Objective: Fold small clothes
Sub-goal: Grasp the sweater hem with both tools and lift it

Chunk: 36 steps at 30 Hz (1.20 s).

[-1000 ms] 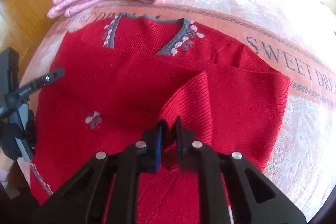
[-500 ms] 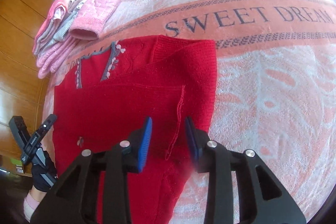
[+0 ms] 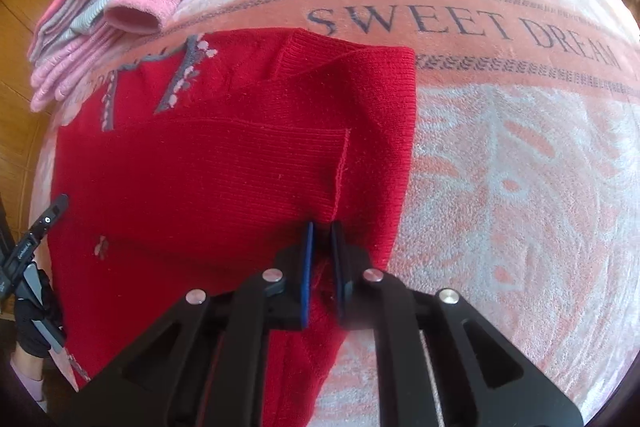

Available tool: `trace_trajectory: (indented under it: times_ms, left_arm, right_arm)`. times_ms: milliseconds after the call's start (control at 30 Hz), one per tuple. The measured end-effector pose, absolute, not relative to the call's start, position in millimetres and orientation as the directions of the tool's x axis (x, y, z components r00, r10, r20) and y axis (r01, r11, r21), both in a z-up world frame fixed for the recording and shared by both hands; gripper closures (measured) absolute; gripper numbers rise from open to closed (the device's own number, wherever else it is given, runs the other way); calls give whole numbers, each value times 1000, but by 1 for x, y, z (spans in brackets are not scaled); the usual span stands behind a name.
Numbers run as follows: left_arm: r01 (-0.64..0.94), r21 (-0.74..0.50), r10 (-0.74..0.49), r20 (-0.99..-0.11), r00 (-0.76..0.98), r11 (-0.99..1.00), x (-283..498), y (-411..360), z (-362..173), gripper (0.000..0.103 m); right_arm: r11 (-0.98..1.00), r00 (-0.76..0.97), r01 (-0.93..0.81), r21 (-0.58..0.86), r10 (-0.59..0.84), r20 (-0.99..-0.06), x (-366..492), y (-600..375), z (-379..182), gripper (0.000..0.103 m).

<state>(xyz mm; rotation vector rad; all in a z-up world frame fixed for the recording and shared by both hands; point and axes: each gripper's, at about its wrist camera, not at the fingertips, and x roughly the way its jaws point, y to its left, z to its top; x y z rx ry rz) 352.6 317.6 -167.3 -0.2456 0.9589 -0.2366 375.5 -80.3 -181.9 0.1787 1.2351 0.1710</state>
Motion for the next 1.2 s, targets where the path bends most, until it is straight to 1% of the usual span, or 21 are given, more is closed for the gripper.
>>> trace_trajectory:
  times_ms: [67, 133, 167, 300, 367, 467, 567, 633, 700, 767, 800, 933, 1033, 1100, 1200]
  left_arm:
    - [77, -342, -328, -778, 536, 937, 345, 324, -154, 43]
    - [68, -353, -337, -795, 504, 933, 328, 333, -139, 43]
    - [77, -353, -345, -807, 479, 933, 316, 337, -133, 43]
    - [125, -338, -360, -859, 364, 933, 247, 357, -122, 42]
    - [101, -362, -375, -873, 312, 927, 210, 372, -127, 42]
    - [8, -396, -388, -893, 228, 918, 162, 397, -143, 42]
    - [-55, -395, -382, -910, 161, 917, 127, 413, -157, 43]
    - [-84, -415, -401, -905, 144, 906, 111, 420, -163, 43]
    - [-96, -433, -422, -899, 119, 896, 100, 423, -171, 43]
    - [-102, -446, -435, -893, 113, 889, 92, 423, -177, 43]
    - [-95, -459, -448, -886, 115, 883, 89, 421, -179, 43]
    - [-33, -480, -473, -872, 129, 876, 82, 414, -181, 43]
    - [-45, -564, -557, -823, 112, 824, 77, 414, -185, 43]
    - [-29, -589, -585, -806, 93, 807, 73, 410, -187, 43]
    - [-21, -649, -647, -760, 63, 760, 68, 403, -191, 43]
  right_arm:
    - [963, 326, -36, 267, 264, -908, 366, -85, -169, 87]
    - [960, 337, -56, 273, 275, -900, 349, -89, -151, 79]
    - [958, 339, -72, 277, 285, -897, 336, -91, -141, 72]
    - [936, 289, -152, 317, 348, -892, 273, -90, -113, 66]
    - [926, 263, -185, 330, 370, -891, 240, -83, -106, 62]
    - [906, 210, -214, 365, 408, -889, 192, -72, -104, 61]
    - [883, 148, -216, 416, 451, -880, 150, -61, -109, 61]
    - [869, 113, -234, 435, 469, -876, 127, -52, -113, 61]
    - [878, 104, -274, 393, 433, -895, 111, -43, -116, 60]
    - [874, 85, -257, 412, 445, -891, 100, -40, -121, 59]
    - [867, 71, -247, 433, 462, -884, 97, -40, -125, 59]
    - [869, 76, -249, 427, 458, -886, 83, -38, -131, 59]
    - [876, 87, -245, 417, 448, -890, 78, -42, -136, 58]
    - [877, 94, -235, 419, 449, -889, 77, -44, -140, 53]
    - [880, 84, -210, 427, 451, -888, 76, -49, -150, 52]
